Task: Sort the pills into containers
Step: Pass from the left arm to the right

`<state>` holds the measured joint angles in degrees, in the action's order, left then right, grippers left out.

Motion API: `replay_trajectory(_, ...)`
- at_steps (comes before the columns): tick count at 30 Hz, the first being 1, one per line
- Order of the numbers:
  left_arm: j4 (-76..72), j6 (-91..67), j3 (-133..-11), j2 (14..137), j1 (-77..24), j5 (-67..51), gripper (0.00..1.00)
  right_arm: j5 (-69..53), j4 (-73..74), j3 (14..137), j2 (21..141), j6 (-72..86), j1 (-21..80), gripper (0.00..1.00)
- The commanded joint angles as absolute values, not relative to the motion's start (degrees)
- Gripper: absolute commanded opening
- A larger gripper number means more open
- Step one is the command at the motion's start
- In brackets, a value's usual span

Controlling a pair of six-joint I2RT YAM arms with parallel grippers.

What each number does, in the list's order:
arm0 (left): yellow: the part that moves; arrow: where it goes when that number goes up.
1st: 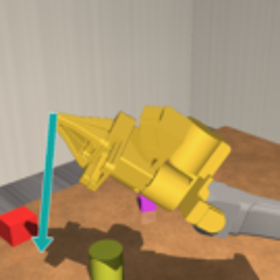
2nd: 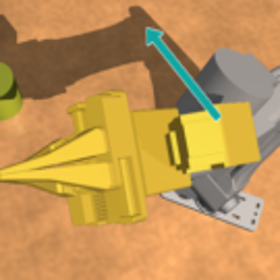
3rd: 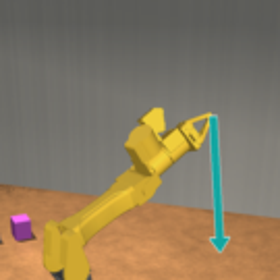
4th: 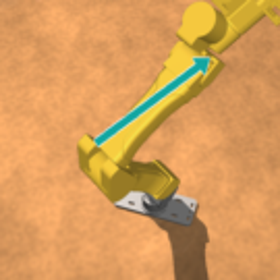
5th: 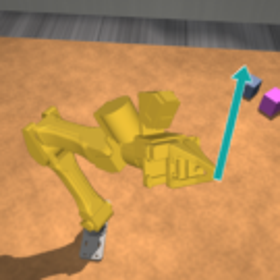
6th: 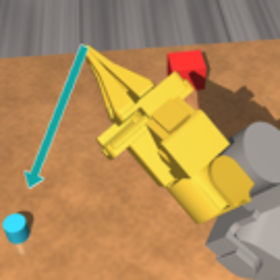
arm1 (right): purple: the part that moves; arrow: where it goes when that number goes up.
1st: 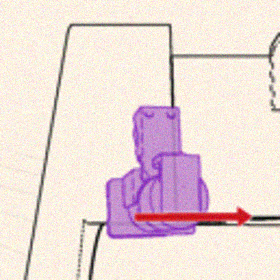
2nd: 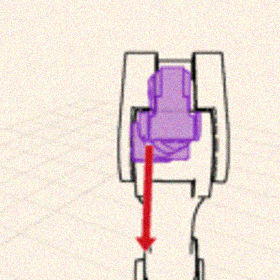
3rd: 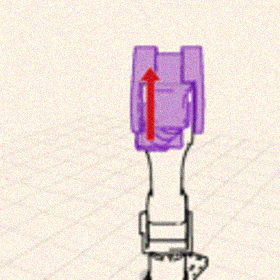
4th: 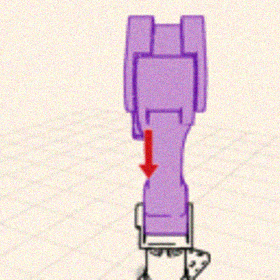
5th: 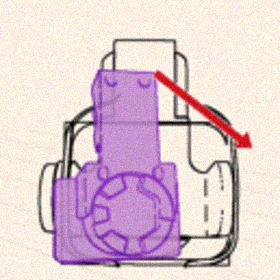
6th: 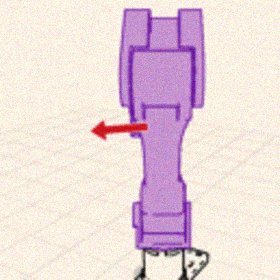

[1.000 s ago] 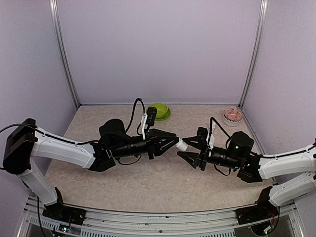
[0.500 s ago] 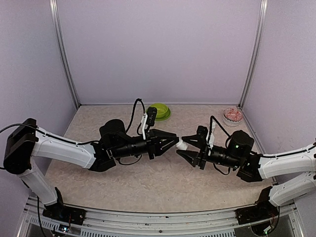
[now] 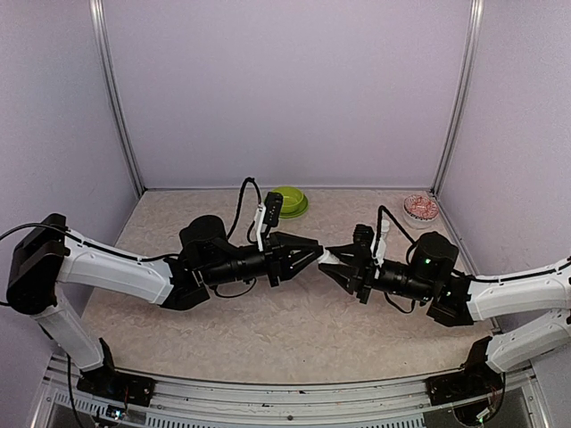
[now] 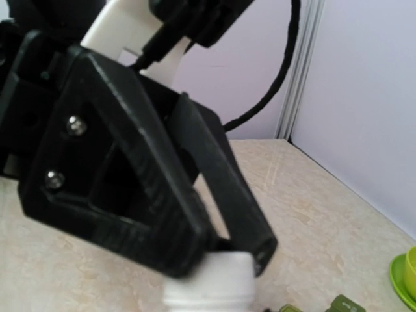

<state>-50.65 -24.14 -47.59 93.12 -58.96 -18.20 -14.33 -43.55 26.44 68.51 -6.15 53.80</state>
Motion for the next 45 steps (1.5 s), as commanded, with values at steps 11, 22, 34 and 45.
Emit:
replay_trajectory(11,-53.08,-23.62,-46.58,92.2,-59.08,-17.22,0.51,-12.8,-41.97,27.87,67.37,-4.9,54.33,0.23)
replay_trajectory(22,-52.07,-12.24,-38.87,81.39,-57.23,-19.56,0.86,-22.28,-31.56,31.65,65.25,2.35,54.32,0.22)
replay_trajectory(34,-41.67,4.41,-36.37,70.58,-58.97,-28.89,0.79,-42.92,-28.35,38.47,68.24,8.72,54.23,0.22)
replay_trajectory(45,-35.21,9.99,-39.81,70.76,-62.97,-31.08,0.62,-54.12,-35.5,41.87,76.62,16.51,54.19,0.22)
